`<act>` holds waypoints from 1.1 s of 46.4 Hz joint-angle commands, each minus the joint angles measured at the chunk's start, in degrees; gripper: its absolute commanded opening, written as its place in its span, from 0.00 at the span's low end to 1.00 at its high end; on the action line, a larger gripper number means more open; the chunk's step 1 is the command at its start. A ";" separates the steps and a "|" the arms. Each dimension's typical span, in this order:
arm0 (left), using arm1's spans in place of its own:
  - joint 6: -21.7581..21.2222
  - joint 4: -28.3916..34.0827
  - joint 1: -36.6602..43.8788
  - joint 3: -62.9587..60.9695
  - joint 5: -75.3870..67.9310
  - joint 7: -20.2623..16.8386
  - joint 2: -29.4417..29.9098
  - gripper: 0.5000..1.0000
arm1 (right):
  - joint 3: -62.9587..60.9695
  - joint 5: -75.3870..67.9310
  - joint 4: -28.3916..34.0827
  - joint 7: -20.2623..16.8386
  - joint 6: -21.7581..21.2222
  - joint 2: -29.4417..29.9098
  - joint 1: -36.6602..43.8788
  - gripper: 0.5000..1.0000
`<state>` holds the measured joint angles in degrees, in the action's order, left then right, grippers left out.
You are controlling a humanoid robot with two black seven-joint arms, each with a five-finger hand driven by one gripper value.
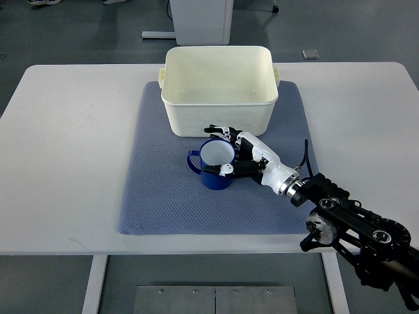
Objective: Place cup in box with right hand
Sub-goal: 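Lower the right hand onto the blue mug's rim, then close the right hand fingers around the blue mug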
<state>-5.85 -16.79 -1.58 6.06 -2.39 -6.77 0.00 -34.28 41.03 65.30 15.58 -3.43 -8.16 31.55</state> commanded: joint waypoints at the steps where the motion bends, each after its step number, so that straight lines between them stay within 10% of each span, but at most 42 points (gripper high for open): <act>1: 0.05 0.00 0.00 -0.08 0.02 0.00 0.00 1.00 | 0.09 0.01 0.00 0.07 0.00 0.07 0.00 0.97; 51: -0.04 0.00 0.00 0.01 -0.07 0.00 0.00 1.00 | 2.90 0.36 -4.39 3.14 1.32 1.92 0.00 0.97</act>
<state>-5.84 -16.79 -1.58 6.05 -2.39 -6.77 0.00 -31.55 41.41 61.24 18.63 -2.19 -6.49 31.55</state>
